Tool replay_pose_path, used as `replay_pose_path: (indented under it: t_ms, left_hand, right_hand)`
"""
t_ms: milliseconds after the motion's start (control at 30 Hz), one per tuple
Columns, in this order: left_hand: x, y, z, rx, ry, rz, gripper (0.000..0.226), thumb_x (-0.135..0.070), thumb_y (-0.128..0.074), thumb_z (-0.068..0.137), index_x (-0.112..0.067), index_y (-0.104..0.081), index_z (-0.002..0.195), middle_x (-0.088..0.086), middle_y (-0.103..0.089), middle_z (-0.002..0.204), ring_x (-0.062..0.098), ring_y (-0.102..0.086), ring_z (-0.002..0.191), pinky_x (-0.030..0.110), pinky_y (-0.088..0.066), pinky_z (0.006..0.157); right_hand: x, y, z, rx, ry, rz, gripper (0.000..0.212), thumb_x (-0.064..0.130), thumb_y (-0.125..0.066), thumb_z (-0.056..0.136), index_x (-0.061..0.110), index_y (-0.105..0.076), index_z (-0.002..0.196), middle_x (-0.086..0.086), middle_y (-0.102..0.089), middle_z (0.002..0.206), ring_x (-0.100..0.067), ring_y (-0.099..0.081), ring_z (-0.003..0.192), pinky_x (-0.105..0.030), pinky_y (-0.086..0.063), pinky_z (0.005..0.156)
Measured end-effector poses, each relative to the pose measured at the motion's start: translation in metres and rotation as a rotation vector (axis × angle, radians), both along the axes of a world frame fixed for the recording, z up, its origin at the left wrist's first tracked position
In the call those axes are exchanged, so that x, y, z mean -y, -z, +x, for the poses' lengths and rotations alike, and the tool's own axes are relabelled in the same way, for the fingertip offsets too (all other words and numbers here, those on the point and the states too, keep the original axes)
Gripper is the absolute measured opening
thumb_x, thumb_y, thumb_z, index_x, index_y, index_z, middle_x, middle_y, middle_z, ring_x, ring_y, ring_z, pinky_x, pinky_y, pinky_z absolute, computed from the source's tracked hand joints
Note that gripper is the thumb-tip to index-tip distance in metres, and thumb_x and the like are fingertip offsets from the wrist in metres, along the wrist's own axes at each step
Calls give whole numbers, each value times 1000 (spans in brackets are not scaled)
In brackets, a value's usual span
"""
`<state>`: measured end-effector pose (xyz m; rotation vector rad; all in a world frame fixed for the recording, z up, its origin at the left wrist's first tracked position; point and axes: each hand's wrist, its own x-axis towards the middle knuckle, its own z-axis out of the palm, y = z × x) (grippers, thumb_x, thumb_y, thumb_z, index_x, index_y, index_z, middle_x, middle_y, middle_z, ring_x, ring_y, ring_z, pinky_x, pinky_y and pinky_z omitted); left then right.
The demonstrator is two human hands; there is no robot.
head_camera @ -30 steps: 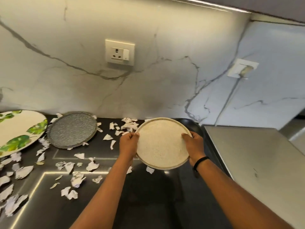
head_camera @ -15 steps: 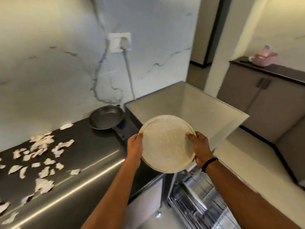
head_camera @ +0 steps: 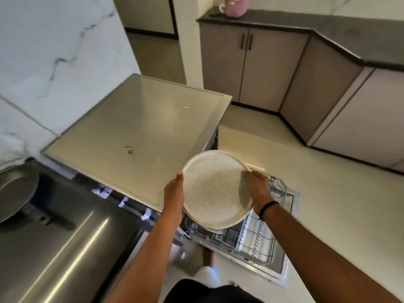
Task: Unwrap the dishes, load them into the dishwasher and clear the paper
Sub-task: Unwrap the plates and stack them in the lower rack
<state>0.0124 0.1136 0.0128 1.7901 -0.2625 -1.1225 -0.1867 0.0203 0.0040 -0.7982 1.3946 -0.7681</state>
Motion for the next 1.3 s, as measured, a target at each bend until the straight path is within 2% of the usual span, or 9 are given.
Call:
replay_pose_path:
  t_ms: [200,400,533,800,933,1033,1133,1200,1300]
  left_hand:
    - [63,37,-26,-12,214,18,63,-62,-44,98,-16,-54,140,6,-59,134,29,-57,120,51,-49,102]
    - [108,100,-43,-79,364,142,103,-90,-49,68,-14,-54,138,11,-61,132,33,-60,117,56,-50,100]
    - [123,161,-45,-96,396,256,128,-102,-45,51,-16,-48,145,11,-56,141,34,-58,122,56,-50,101]
    - [156,243,-48,-178,59,360,100,-93,-25,73,-29,-49,146,9,-51,148,32,-51,131,56,-41,111]
    - [165,303,-25,-335,-135,361,87,-85,-17,89,-27,-48,147,10,-54,140,32,-49,128,54,-35,114]
    - [162,338,2,-430,-181,391,85,-83,-37,87,-18,-56,138,11,-56,131,33,-50,121,53,-41,107]
    - [156,357,14,-401,-227,418,36,-51,-63,93,-16,-65,102,3,-69,92,23,-63,94,40,-56,89]
    - [157,369,18,-343,-235,437,7,-21,-67,94,-17,-66,89,-4,-68,79,15,-62,83,28,-52,80]
    - [156,385,28,-315,-178,494,19,2,-56,95,-13,-65,89,-1,-63,89,16,-60,88,23,-50,76]
  right_hand:
    - [35,25,-27,-135,189,48,17,17,-59,98,15,-67,83,-2,-63,72,-21,-59,67,-25,-47,59]
    - [62,70,-53,-303,294,97,17,26,-60,97,19,-71,86,1,-66,76,-22,-61,75,-27,-48,67]
    - [76,109,-56,-368,283,139,28,29,-58,98,20,-62,71,2,-59,70,-18,-53,68,-27,-43,66]
    - [100,218,-46,-280,130,233,16,23,-61,96,15,-67,84,-2,-60,78,-19,-56,75,-28,-45,67]
    - [100,277,-51,-270,-88,277,25,31,-72,91,13,-78,107,-1,-74,98,-20,-69,94,-30,-56,83]
    - [96,308,-55,-319,-293,358,23,28,-71,93,13,-77,110,-5,-72,93,-18,-65,80,-33,-58,74]
    - [90,335,-51,-229,-407,437,26,0,-68,91,8,-74,115,-11,-73,101,-20,-69,80,-33,-62,76]
    - [86,355,-42,-308,-509,358,35,-7,-70,85,11,-76,114,-3,-72,108,-16,-68,91,-24,-56,81]
    - [81,373,-28,-307,-447,390,28,-6,-70,85,9,-78,107,0,-71,106,-14,-65,96,-22,-53,87]
